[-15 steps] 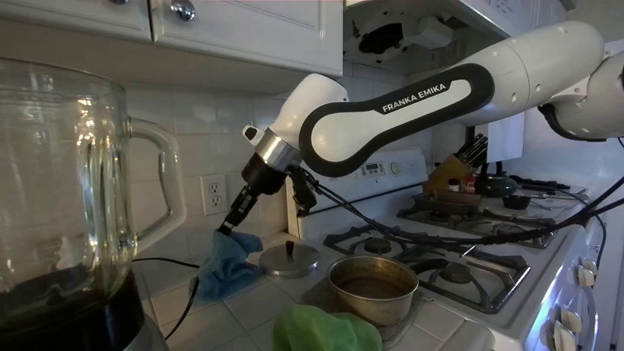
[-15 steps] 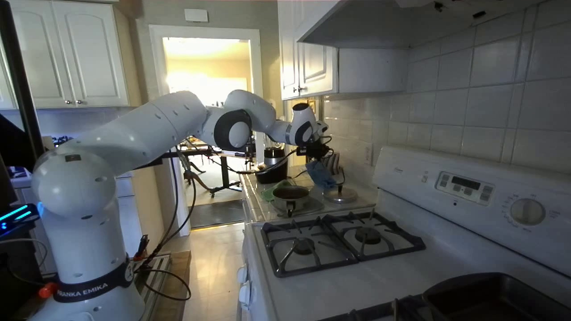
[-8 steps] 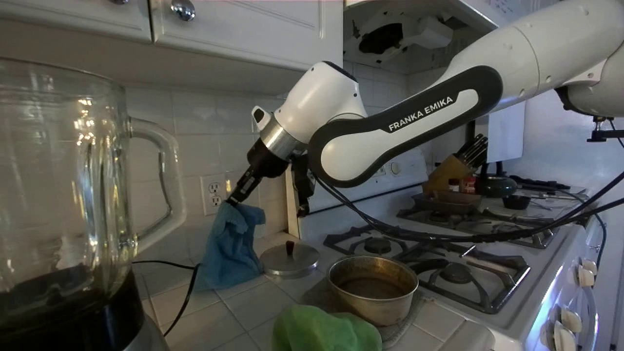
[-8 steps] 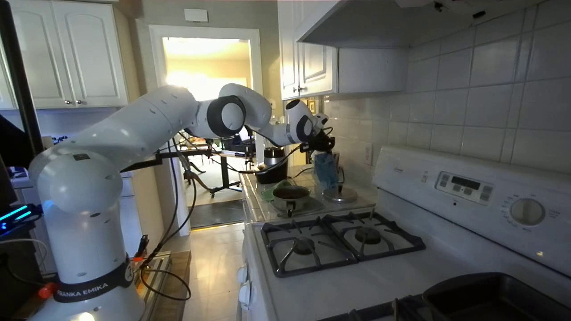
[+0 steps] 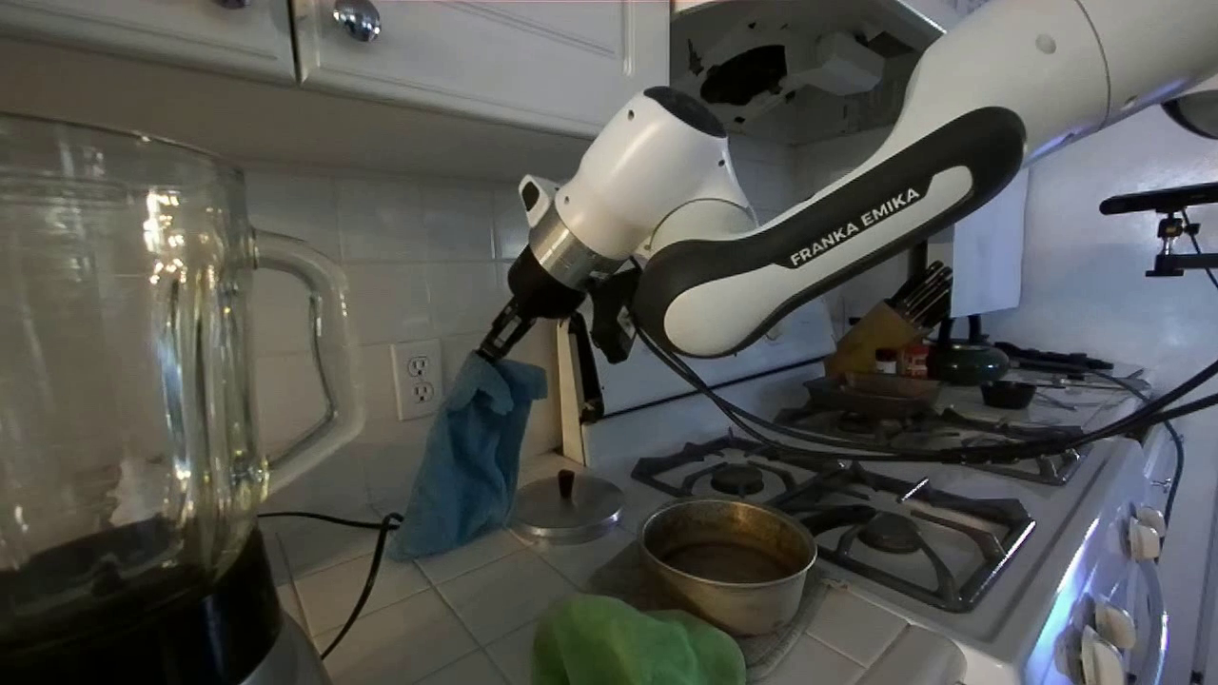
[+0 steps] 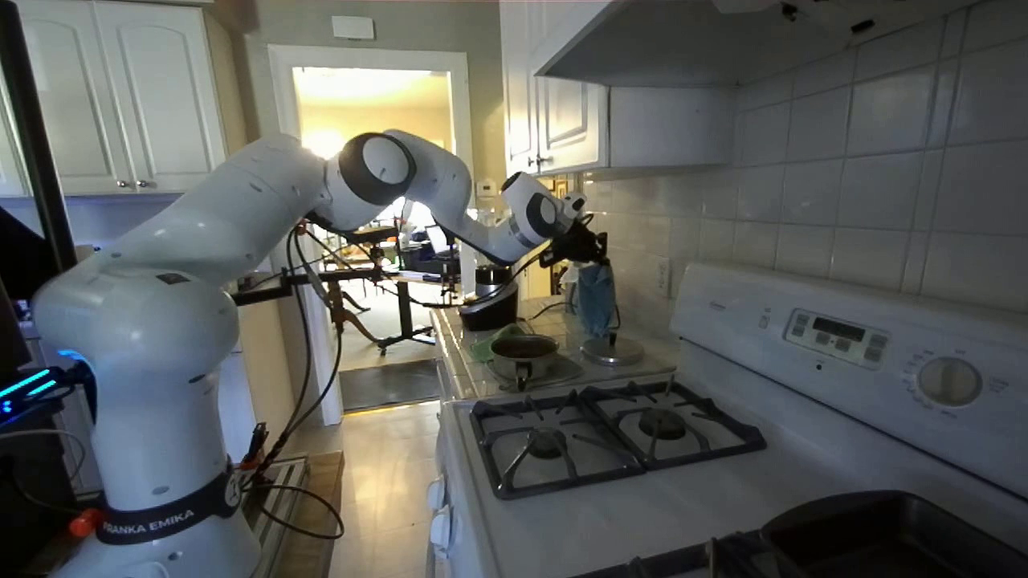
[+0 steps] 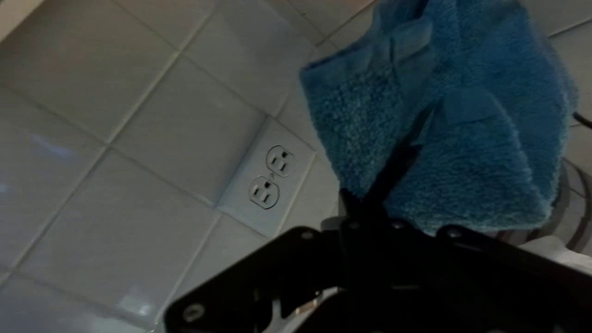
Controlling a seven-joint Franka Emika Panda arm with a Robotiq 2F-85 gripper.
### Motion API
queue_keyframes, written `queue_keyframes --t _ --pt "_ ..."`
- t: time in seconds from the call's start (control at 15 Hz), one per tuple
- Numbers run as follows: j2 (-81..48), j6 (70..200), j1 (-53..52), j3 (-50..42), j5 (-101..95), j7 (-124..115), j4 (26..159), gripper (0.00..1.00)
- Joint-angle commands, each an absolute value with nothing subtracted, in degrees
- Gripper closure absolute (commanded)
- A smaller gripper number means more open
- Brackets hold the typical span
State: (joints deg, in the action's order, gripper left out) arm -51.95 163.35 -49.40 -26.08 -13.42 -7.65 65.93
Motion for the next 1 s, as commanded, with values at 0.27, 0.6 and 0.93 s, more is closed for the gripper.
queue_keyframes --t 0.27,0.6,0.93 --pt "-48.2 163.7 -67.6 -51.2 -18.5 -26.0 81.2 0.99" --pt "-49.1 162.4 -76.5 -61.5 -17.5 -31.2 88.4 0.99" --pt "-49.5 159.7 -84.1 -69.8 -16.7 -35.6 95.7 0.99"
